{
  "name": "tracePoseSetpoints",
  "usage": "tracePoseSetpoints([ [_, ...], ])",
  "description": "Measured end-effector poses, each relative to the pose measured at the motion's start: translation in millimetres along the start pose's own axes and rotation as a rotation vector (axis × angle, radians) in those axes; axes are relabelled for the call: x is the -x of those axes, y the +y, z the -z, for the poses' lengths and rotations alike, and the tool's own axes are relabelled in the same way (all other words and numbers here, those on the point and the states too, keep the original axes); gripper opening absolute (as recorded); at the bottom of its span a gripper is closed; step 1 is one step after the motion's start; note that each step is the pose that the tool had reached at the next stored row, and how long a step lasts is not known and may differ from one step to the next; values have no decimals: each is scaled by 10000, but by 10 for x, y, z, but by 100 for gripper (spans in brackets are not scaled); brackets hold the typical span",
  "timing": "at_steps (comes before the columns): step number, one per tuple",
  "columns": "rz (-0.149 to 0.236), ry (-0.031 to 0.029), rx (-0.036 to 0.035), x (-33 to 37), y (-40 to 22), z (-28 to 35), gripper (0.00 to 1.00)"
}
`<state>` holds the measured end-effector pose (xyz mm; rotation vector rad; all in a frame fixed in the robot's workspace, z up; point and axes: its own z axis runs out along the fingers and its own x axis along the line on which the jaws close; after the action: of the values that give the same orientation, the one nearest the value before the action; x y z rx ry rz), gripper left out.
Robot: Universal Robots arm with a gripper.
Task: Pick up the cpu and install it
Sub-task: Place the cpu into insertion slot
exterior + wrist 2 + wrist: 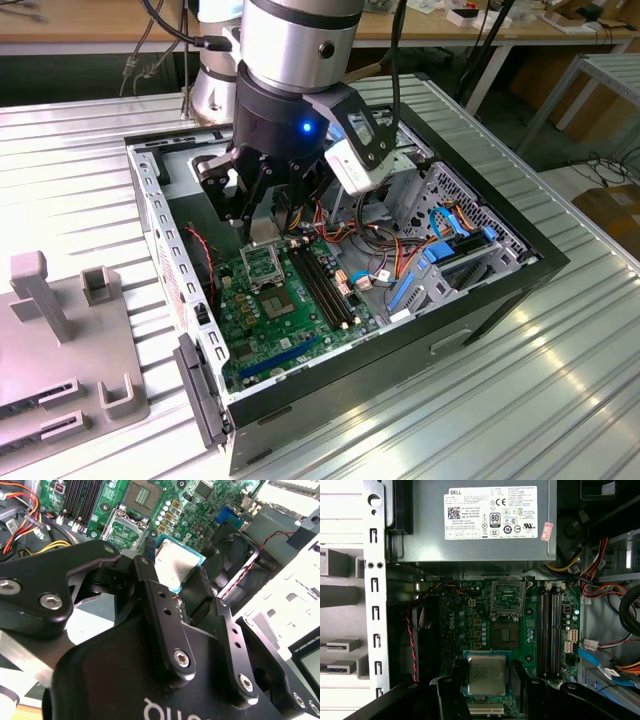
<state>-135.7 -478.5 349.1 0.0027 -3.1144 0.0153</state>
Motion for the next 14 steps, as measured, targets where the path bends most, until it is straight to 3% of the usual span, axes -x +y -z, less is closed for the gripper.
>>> tracePoseSetpoints([
  [6, 0, -1, 4, 5, -95, -76, 47],
  [9, 0, 0, 3, 15, -113, -118, 47],
  [10, 0, 0, 3, 20, -125, -160, 47],
  [14, 1, 1, 2, 21, -129, -172, 47],
])
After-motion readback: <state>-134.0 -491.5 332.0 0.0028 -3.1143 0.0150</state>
